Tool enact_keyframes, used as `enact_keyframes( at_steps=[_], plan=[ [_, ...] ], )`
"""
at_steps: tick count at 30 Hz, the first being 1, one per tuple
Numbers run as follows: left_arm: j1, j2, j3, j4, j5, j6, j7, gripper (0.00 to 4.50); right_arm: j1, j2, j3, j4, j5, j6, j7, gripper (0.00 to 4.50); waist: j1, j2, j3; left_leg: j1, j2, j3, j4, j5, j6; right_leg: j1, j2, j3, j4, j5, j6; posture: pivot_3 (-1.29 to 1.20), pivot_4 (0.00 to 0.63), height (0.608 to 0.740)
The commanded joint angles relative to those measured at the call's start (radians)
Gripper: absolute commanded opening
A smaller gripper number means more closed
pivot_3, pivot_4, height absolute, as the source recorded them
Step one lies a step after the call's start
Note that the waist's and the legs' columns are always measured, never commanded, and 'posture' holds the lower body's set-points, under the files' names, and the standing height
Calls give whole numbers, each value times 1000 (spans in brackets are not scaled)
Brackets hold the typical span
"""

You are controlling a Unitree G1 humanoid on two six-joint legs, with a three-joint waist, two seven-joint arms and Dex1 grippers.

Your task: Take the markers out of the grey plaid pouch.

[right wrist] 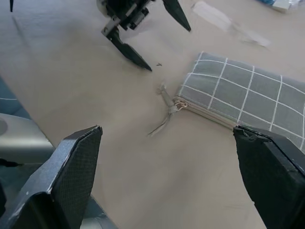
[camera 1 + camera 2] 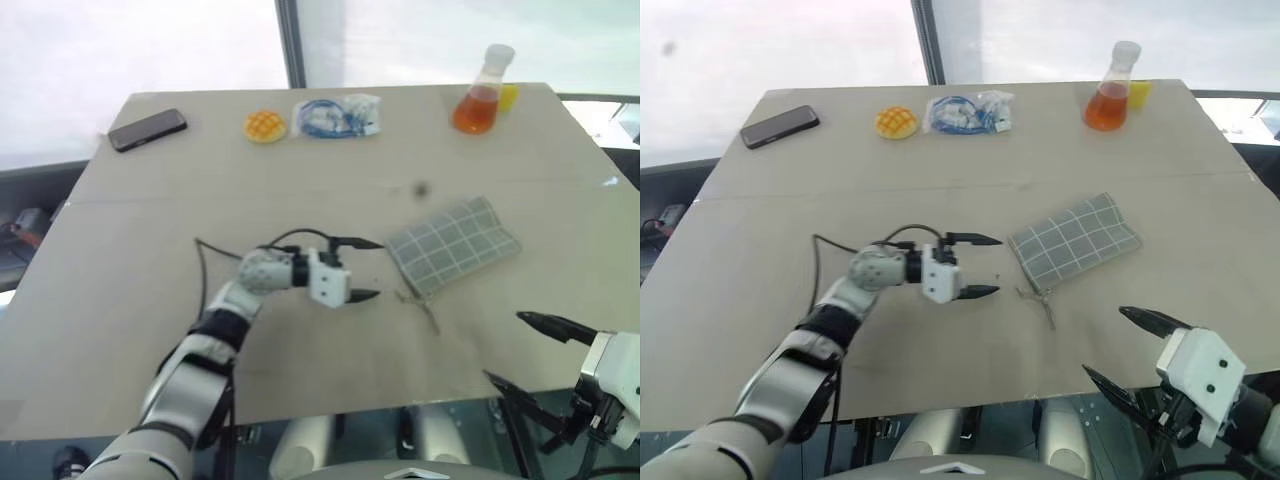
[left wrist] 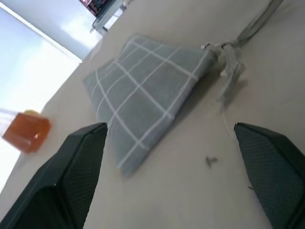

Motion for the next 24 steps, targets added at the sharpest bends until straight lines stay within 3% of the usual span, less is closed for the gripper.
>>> enact_keyframes(
  at_steps=[1,5,7,12,15,16,24],
  plan=[
    [-79,-72,-91,64,244,-1,273,4426,36,4,30,-33,-29,-78,-72,4500,2,0,0,0,0,0,0,0,0,0,0,0,0,0,1,0,150,740],
    [-131,-133,-189,85,427,46,507,4426,69,-13,66,-33,-41,-125,-134,4500,3,-1,-1,0,-1,0,2,-1,-1,2,-1,-1,0,1,3,0,150,740],
    [-161,-161,-227,116,465,75,551,3910,80,-24,83,-33,-50,-140,-159,4500,2,-1,-1,0,-1,0,2,-1,-1,2,-1,-1,0,1,3,0,150,740],
    [-200,-173,-252,154,469,99,604,1808,88,-54,106,-33,-50,-160,-211,4500,-3,-1,-1,0,0,0,2,-1,-1,2,-1,-2,0,1,3,0,150,740],
    [-198,-161,-244,167,432,89,596,276,74,-73,115,-33,-50,-142,-235,4500,-2,1,-3,0,0,0,2,-1,-1,3,-1,-3,0,1,3,0,150,740],
    [-194,-157,-233,169,408,84,589,10,60,-82,121,-33,-52,-126,-242,4500,-2,1,-4,0,0,0,2,-1,-1,4,-2,-4,0,1,3,0,150,740],
    [-130,-139,-102,90,86,106,398,10,-164,-187,193,-33,37,160,-420,4500,-10,1,-3,0,1,0,4,0,-1,3,-2,-5,1,2,3,0,150,740]
  ],
)
